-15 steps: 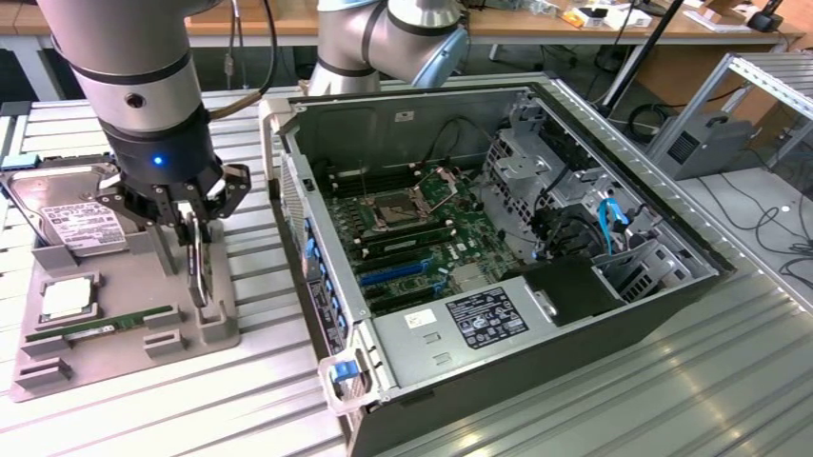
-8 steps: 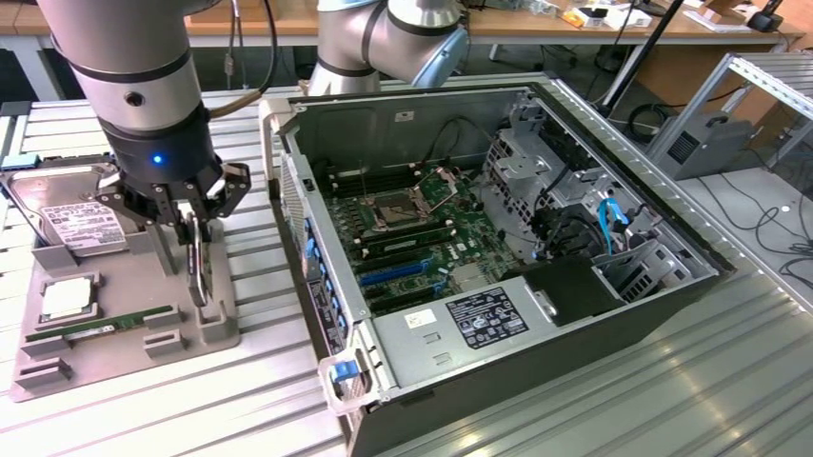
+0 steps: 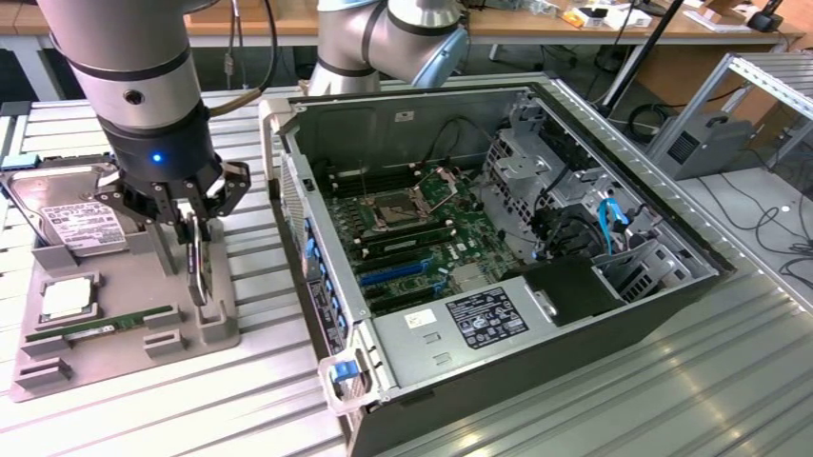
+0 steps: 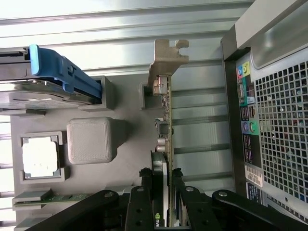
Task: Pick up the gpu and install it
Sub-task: 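Pick up the gpu and move the gpu toward the slot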
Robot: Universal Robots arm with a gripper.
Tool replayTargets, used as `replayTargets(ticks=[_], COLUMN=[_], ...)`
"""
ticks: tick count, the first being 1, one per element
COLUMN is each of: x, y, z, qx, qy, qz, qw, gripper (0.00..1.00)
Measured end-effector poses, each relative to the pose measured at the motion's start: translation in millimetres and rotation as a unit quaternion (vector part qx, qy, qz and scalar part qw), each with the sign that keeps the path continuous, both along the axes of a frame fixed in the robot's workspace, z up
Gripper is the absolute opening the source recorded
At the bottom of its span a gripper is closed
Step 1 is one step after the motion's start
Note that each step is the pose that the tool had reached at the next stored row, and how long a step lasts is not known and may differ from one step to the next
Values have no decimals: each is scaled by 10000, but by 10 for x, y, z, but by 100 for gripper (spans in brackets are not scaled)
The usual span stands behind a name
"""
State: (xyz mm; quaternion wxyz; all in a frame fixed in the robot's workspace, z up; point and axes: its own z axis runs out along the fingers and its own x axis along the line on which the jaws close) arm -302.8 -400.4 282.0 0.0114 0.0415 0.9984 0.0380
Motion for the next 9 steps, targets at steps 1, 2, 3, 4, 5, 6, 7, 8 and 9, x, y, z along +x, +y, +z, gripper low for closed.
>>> replayTargets(ticks=[1,2,3,4,5,6,7,8,9], x=[0,0,0,0,0,0,0,0,0], y=[0,0,0,0,0,0,0,0,0], z=[1,2,3,3,4,6,8,8,10], qx=[1,1,1,1,2,2,2,2,2], qy=[0,0,0,0,0,0,0,-1,-1], qz=[0,0,0,0,0,0,0,0,0], qw=[10000,10000,10000,10000,10000,10000,10000,10000,10000], gripper=[27,27,27,27,27,27,27,27,27])
